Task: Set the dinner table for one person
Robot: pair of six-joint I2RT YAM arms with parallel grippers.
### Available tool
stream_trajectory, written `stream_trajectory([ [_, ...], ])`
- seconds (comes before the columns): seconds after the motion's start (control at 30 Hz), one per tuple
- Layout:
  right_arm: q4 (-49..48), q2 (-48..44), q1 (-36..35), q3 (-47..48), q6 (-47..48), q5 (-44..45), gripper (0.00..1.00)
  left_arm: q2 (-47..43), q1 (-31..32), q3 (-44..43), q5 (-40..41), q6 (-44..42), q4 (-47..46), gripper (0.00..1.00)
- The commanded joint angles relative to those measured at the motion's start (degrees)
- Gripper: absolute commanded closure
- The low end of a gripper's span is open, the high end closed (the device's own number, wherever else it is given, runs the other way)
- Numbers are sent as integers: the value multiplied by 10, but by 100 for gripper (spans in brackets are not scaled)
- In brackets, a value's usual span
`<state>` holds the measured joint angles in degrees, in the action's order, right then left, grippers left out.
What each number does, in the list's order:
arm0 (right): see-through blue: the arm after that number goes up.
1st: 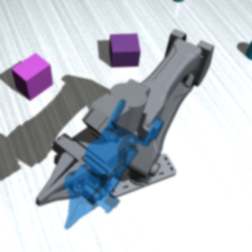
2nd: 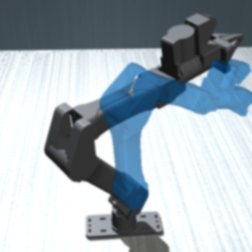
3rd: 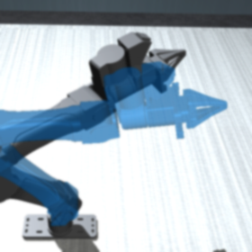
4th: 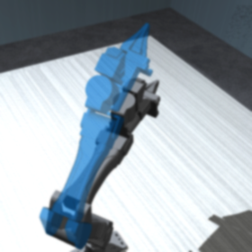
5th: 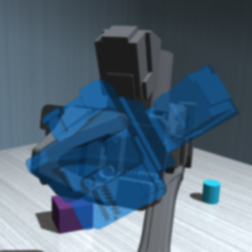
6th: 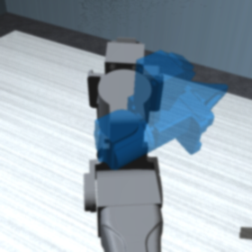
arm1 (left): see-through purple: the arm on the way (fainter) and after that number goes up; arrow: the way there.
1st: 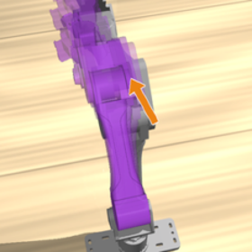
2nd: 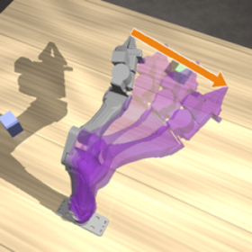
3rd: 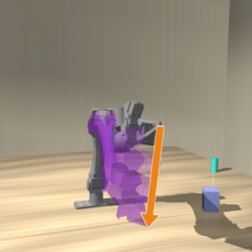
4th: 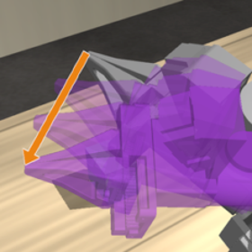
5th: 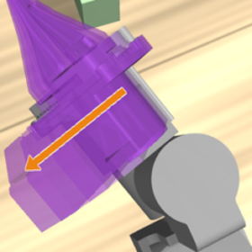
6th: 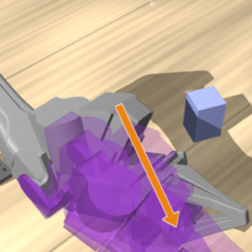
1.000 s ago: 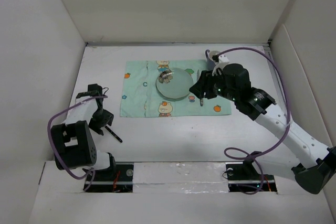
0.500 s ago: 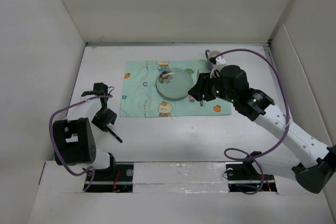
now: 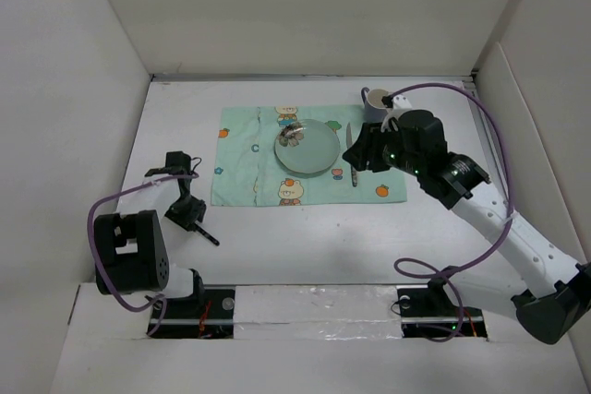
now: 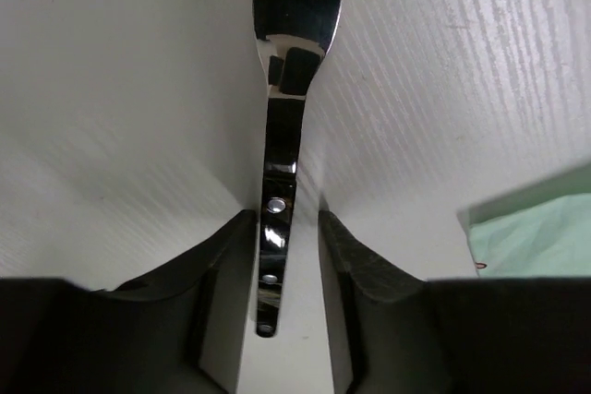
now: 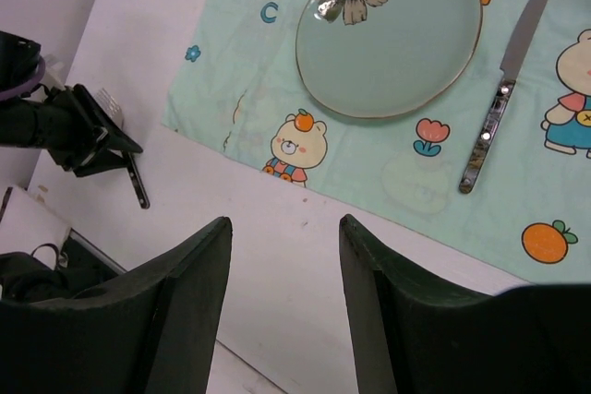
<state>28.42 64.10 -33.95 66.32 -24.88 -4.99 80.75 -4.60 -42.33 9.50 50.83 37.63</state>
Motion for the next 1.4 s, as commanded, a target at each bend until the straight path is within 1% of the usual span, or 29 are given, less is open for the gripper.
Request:
stream_trajectory([
  [0.0, 0, -18, 9, 23, 11, -15, 45, -14, -1, 24, 21, 22, -20, 72],
  [0.03, 3, -19, 9, 22, 12, -15, 45, -18, -1, 26, 31, 24, -25, 80],
  [0.1, 4, -21, 15, 21, 12, -17, 45, -23, -1, 15, 34, 22, -25, 90],
  [0.13, 7, -23, 20, 21, 12, -17, 45, -31, -1, 4, 37, -1, -22, 100],
  [0.23, 15, -27, 27, 22, 12, -23, 45, -64, -1, -67, 51, -37, 5, 100],
  [0.27, 15, -27, 33, 20, 12, -26, 45, -74, -1, -90, 55, -78, 8, 100],
  [0.3, 15, -31, 33, 12, 12, -32, 45, -81, 17, -141, 60, -96, 10, 100],
  [0.33, 13, -32, 38, 7, 12, -33, 45, -90, 29, -168, 75, -113, 20, 100],
  [0.37, 13, -32, 38, 2, 13, -33, 45, -88, 45, -196, 76, -153, 24, 100],
  [0.4, 15, -31, 44, -4, 13, -33, 45, -82, 61, -248, 72, -173, 25, 100],
  [0.43, 17, -29, 44, -7, 13, -33, 45, -59, 96, -273, 79, -187, 38, 100],
  [0.47, 18, -27, 51, -8, 13, -32, 45, -41, 117, -299, 89, -205, 48, 100],
  [0.5, 21, -26, 51, -8, 14, -31, 45, -3, 141, -345, 97, -215, 55, 100],
  [0.53, 23, -23, 51, -11, 14, -29, 45, 23, 191, -367, 122, -220, 74, 100],
  [0.57, 25, -23, 56, -11, 14, -26, 45, 46, 215, -391, 137, -223, 85, 100],
  [0.6, 29, -23, 57, -11, 14, -23, 45, 96, 237, -434, 147, -232, 91, 100],
  [0.63, 33, -23, 63, -11, 16, -21, 45, 122, 258, -454, 163, -231, 110, 100],
  [0.67, 37, -25, 63, -9, 15, -18, 45, 142, 284, -469, 163, -237, 111, 100],
  [0.7, 40, -27, 69, -10, 16, -11, 45, 183, 293, -497, 161, -247, 109, 100],
  [0.83, 60, -41, 80, -18, 13, 2, 46, 253, 311, -544, 134, -265, 90, 100],
  [0.93, 78, -53, 86, -35, 12, 10, 46, 282, 311, -556, 120, -271, 66, 100],
  [1.1, 99, -73, 98, -67, 4, 26, 46, 337, 311, -570, 107, -278, 57, 100],
  [1.37, 114, -96, 108, -96, -6, 36, 46, 368, 311, -560, 81, -285, 33, 100],
])
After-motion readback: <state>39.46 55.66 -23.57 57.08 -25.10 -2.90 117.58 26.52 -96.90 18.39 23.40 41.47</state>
